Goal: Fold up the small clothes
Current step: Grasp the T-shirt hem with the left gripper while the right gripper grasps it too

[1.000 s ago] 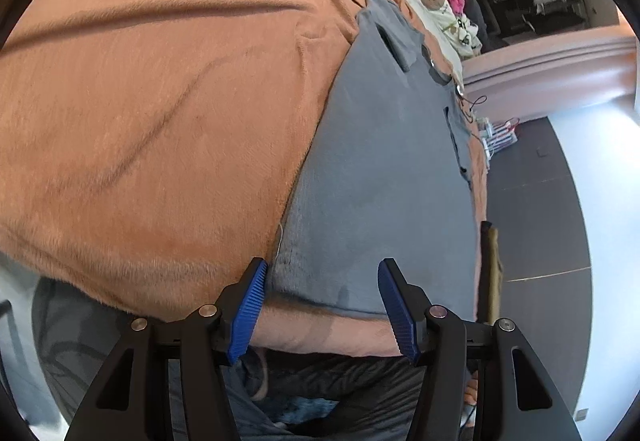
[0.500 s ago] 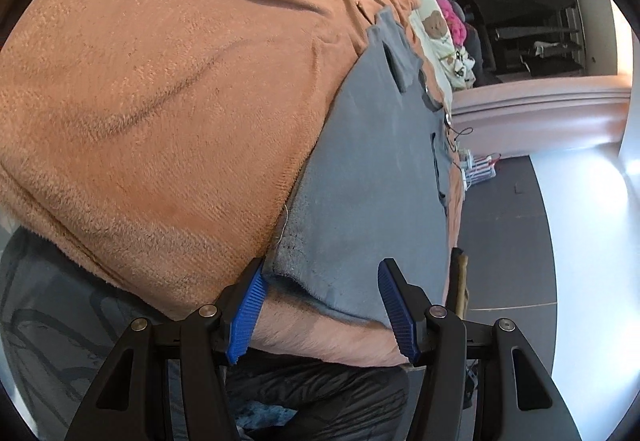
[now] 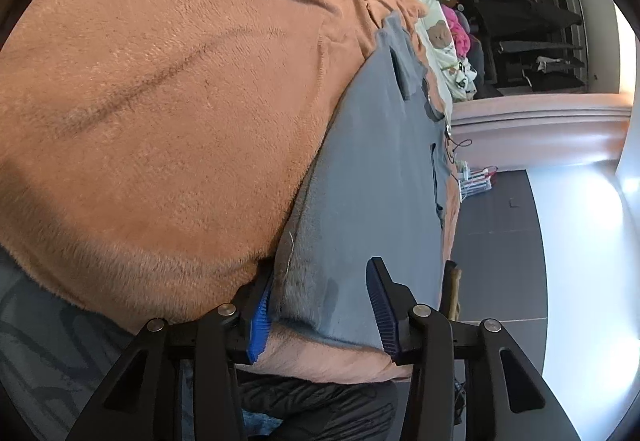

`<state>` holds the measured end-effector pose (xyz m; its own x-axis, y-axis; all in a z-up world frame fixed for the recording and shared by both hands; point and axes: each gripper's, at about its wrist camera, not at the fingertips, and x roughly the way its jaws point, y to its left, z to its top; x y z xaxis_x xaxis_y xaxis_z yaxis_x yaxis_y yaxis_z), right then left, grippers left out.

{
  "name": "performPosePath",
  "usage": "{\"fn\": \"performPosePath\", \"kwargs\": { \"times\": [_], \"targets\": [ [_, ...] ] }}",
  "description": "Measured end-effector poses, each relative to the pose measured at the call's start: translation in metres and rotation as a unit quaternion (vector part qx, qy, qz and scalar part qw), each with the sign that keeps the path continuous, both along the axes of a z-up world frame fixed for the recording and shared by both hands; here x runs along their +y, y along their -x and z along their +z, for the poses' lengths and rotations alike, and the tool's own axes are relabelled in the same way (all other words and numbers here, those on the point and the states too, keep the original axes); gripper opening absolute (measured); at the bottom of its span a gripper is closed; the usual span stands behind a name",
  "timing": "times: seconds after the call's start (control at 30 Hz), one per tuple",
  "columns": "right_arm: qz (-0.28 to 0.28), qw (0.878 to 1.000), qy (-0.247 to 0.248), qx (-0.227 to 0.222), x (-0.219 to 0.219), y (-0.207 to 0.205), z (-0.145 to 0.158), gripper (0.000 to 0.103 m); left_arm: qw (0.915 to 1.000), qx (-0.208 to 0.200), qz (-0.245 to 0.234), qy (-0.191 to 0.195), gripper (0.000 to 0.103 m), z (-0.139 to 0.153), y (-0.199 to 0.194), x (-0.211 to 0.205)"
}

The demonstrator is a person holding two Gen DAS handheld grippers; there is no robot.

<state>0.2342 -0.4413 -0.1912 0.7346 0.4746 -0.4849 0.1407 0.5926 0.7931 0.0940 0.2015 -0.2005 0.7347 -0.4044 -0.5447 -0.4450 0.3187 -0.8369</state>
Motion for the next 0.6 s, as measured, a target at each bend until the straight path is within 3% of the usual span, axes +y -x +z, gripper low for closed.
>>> {"fn": "performPosePath", "kwargs": {
  "times": [0.23,0.53,0.57,0.6],
  "targets": [
    [0.030,0.999,-0.004,0.033,0.011,-0.015,-0.005,0.001,0.9999,0.007,0.005,0.006,0.030,-0.004,-0.009,0.007],
    [0.034,0.998,-0.036,0.050,-0.001,-0.036,-0.009,0.002,0.9998,0.017,0.013,0.006,0.028,-0.003,-0.013,0.008],
    [0.033,0.998,-0.037,0.049,-0.003,-0.037,-0.009,0.002,0.9997,0.018,0.012,0.006,0.024,-0.003,-0.013,0.008],
    [0.033,0.998,-0.036,0.046,-0.004,-0.038,-0.009,0.002,0.9997,0.024,0.011,0.002,0.011,-0.003,-0.013,0.008]
  ]
}}
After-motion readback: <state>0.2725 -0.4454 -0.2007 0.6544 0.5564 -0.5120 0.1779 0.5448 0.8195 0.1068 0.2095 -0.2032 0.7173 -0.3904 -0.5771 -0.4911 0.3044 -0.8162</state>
